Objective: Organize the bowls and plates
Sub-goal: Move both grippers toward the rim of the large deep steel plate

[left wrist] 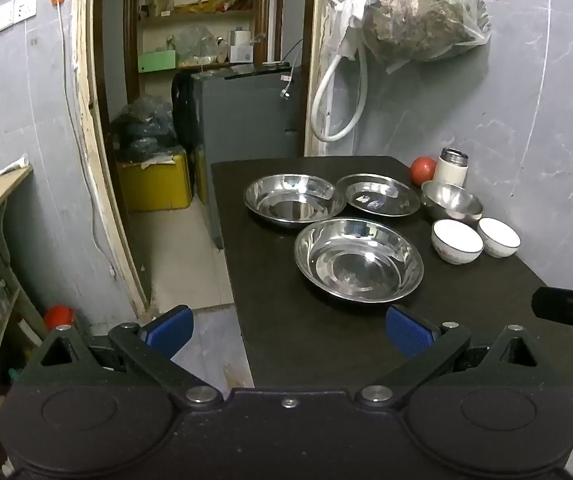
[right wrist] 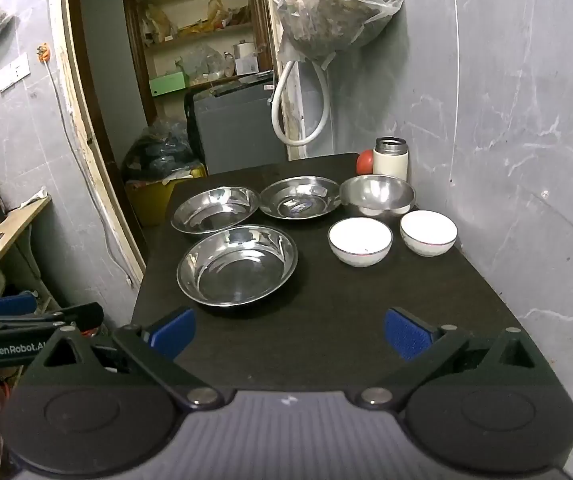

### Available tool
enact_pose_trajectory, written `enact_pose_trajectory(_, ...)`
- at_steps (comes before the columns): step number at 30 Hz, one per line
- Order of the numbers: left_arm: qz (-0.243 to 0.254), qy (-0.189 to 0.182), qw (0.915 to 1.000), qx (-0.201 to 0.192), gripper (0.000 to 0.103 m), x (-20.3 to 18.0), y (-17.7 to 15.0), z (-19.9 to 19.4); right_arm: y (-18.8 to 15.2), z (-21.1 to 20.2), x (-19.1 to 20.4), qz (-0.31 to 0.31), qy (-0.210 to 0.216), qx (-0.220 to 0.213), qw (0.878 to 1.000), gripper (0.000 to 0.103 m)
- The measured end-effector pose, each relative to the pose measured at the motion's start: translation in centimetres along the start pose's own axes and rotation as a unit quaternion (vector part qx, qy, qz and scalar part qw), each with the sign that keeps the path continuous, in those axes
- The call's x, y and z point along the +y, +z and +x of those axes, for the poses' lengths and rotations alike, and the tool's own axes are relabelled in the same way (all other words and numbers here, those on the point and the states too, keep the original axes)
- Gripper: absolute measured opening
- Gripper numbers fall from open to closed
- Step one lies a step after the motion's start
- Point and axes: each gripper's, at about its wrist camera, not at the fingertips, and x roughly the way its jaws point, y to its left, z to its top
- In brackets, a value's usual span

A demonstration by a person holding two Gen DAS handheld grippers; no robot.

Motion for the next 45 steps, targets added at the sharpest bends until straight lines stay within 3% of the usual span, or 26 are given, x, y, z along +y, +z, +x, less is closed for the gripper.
enact_pose_trajectory(9, -0.019, -0.013, 0.9993, 0.028, 0.102, 0.0, 0.0, 0.9, 0.4, 1.9, -1.7, 0.004, 0.014, 0.016, 1.000, 0.103)
enact_pose_trajectory(16, -0.039, -0.006, 0.9966, 0.073, 0.102, -0.6, 0.2, 2.6, 1.3, 4.4, -3.7, -0.004, 0.037, 0.036, 0.999, 0.103)
enact_pose_trajectory(24, -0.074, 0.010, 0.9877, 0.138, 0.102, -1.2, 0.2, 3.8, 1.6, 6.7, -5.7, 0.000, 0.069, 0.060, 0.996, 0.103)
enact_pose_trajectory(27, -0.098, -0.015, 0.9863, 0.132, 0.102, -1.5, 0.9, 4.1, 1.7, 7.4, -6.1, 0.005, 0.078, 0.067, 0.995, 0.103)
enact_pose_trajectory(31, -0.098, -0.005, 0.9836, 0.151, 0.102, -0.9, 1.4, 4.9, 1.8, 7.8, -6.2, 0.018, 0.076, 0.070, 0.995, 0.103)
enact_pose_trajectory(37, -0.113, 0.022, 0.9843, 0.134, 0.102, 2.7, 4.0, 7.9, 2.3, 9.5, -5.2, 0.035, 0.059, 0.078, 0.995, 0.103)
enact_pose_trajectory(45, -0.096, -0.018, 0.9922, 0.078, 0.102, 8.9, 10.4, 16.7, 4.9, 13.8, -1.8, 0.060, 0.011, 0.073, 0.995, 0.103)
